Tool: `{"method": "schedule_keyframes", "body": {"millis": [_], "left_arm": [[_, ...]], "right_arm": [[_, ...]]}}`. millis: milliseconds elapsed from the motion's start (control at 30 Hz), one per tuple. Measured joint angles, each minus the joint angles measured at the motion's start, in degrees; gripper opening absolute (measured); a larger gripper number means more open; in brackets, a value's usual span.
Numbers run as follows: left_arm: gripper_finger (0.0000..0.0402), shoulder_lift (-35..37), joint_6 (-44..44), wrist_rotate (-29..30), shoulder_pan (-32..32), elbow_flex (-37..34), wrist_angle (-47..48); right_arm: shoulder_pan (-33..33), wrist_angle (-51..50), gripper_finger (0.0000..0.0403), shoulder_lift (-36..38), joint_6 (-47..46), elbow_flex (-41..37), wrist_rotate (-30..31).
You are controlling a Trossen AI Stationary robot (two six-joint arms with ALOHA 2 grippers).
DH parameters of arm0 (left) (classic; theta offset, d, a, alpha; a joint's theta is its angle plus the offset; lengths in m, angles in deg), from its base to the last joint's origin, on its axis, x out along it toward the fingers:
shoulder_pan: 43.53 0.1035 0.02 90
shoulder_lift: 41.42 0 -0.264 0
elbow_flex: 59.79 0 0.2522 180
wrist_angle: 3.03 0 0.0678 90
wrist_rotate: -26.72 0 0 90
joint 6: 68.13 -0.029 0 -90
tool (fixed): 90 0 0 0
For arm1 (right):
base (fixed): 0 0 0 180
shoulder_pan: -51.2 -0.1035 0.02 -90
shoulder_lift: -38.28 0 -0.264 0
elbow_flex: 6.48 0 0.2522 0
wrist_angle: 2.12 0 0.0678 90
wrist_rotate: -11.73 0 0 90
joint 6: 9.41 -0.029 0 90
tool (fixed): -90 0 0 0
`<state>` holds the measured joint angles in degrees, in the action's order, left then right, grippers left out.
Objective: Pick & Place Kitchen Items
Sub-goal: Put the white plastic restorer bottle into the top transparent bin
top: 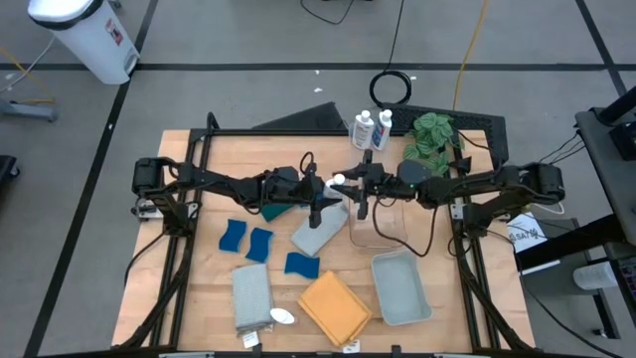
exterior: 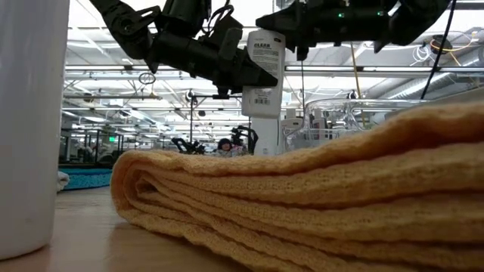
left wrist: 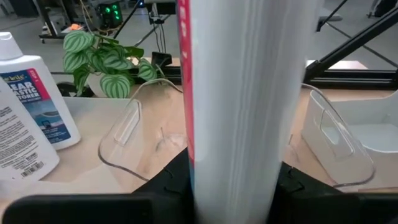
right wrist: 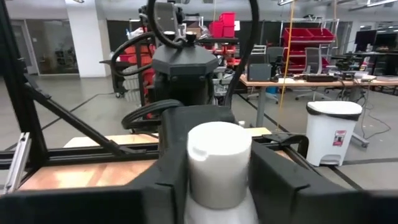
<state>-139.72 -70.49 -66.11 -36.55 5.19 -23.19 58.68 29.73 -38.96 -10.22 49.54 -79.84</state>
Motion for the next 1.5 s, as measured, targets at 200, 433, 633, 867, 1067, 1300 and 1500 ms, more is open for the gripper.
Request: {"method": "schedule_keyframes", "body": {"millis": [200, 433, 633, 867, 1067, 1300, 1500], "left_arm": [[0.0113, 0.1, -0.4, 0.1, 0.0, 0.0, 0.1], [0.0146, 0.1, -0.6, 5.2, -1.0, 0.2, 0.2], [0.024, 0.1, 0.1, 9.7, -1.8, 0.7, 2.0], [0.0316, 0.1, -0.9, 10.1, -2.6, 1.9, 3.7], [0.0344, 0.4, -1.7, 10.3, -2.6, 1.9, 3.0], [0.0349, 0.5, -1.9, 10.0, -2.5, 1.9, 2.3], [0.0349, 0.5, -1.7, 9.9, -2.6, 1.9, 2.1]], "right_arm": [[0.0, -0.3, 0.0084, 0.1, 2.4, 0.0, -0.1], [0.0, -3.7, 0.0084, 3.0, 4.4, 0.0, -0.2], [0.0, -11.0, 0.0084, 10.1, 5.2, -0.1, 0.2], [-0.1, -11.2, 0.0084, 18.2, 6.1, -4.8, 3.7], [0.0, -10.1, 0.0083, 24.6, 11.3, -9.4, 15.8], [2.2, -9.0, 0.0083, 23.7, 16.9, -11.2, 25.8], [6.9, -8.4, 0.0083, 18.7, 16.0, -11.2, 25.6]]}}
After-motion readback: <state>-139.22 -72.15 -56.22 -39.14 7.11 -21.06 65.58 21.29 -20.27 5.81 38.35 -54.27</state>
